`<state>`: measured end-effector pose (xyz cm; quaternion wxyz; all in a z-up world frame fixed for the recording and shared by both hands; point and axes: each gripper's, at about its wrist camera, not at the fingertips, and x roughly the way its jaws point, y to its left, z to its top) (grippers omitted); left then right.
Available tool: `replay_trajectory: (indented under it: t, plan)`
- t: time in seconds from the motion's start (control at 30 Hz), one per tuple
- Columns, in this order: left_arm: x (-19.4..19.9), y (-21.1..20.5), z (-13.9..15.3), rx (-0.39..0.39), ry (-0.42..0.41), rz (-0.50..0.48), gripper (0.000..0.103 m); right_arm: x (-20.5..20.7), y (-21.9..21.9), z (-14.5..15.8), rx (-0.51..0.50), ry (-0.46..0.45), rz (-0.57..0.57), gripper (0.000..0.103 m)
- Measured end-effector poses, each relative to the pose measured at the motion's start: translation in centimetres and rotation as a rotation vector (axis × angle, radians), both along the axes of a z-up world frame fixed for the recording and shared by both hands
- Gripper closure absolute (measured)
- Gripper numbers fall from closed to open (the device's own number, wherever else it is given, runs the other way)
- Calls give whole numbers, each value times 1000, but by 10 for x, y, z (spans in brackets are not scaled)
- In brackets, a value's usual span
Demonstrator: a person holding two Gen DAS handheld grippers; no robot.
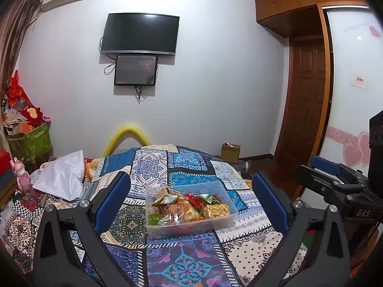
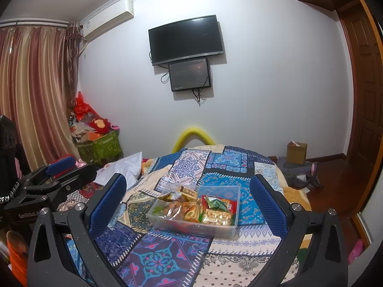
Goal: Organize snacks
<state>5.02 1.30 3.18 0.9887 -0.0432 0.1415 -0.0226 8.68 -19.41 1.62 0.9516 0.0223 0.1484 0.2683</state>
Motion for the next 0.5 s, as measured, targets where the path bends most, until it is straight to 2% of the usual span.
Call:
replay_trajectory:
  t: [0.5]
  plan:
    - [-3, 0, 1, 4, -12, -8, 1, 3, 0, -2, -6, 12, -9, 0]
